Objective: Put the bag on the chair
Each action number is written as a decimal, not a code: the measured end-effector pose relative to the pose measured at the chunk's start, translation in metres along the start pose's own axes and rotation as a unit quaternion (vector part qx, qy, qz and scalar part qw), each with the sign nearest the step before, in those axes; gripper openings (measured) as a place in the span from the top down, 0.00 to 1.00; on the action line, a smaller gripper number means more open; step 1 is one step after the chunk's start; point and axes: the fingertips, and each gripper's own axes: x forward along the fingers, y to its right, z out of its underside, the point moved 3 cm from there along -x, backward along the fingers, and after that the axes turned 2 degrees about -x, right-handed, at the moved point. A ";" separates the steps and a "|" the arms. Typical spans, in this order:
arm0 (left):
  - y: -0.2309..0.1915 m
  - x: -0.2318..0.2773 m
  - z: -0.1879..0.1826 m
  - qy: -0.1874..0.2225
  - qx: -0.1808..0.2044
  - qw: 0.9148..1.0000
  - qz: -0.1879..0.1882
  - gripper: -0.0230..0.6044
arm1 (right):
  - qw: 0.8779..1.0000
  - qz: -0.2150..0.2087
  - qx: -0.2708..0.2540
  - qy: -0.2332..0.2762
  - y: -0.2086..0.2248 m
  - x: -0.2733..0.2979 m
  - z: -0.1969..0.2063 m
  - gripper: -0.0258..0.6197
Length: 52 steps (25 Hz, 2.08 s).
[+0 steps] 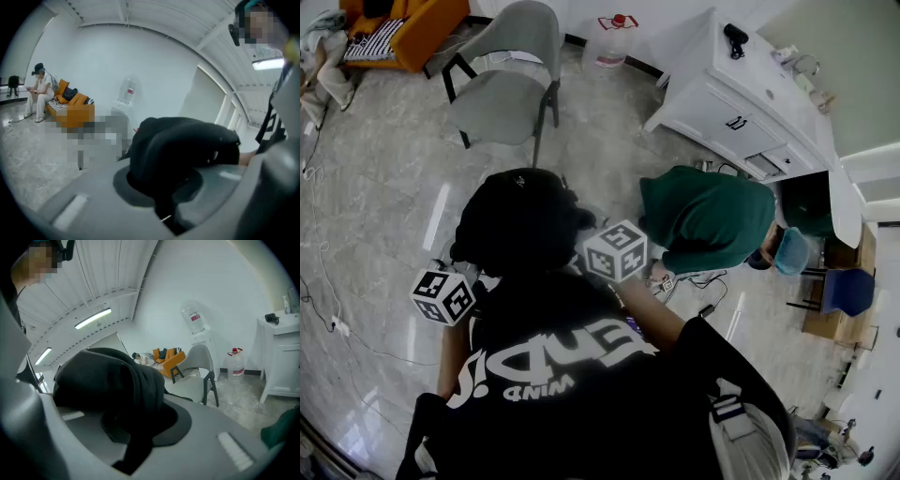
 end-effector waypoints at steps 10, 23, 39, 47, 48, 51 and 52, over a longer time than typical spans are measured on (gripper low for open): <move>-0.014 0.001 -0.004 0.000 -0.006 1.000 -0.005 0.91 | 1.000 -0.006 0.010 -0.006 0.002 0.016 -0.005 0.91; -0.085 -0.013 -0.048 0.002 0.008 1.000 0.026 0.91 | 1.000 0.021 -0.002 0.007 -0.017 0.088 -0.036 0.91; -0.151 -0.011 -0.089 0.027 0.006 0.999 0.025 0.91 | 1.000 0.020 0.010 0.020 -0.019 0.156 -0.068 0.91; -0.191 0.033 -0.113 0.020 -0.009 1.000 0.019 0.91 | 1.000 0.013 0.014 0.009 0.024 0.201 -0.095 0.91; -0.197 0.040 -0.118 0.018 -0.008 1.000 0.019 0.91 | 1.000 0.013 0.014 0.009 0.031 0.207 -0.099 0.91; -0.215 0.061 -0.136 0.017 -0.006 1.000 0.020 0.91 | 1.000 0.012 0.016 0.008 0.050 0.225 -0.115 0.91; -0.220 0.068 -0.142 0.016 -0.007 1.000 0.020 0.91 | 1.000 0.011 0.016 0.007 0.055 0.231 -0.120 0.91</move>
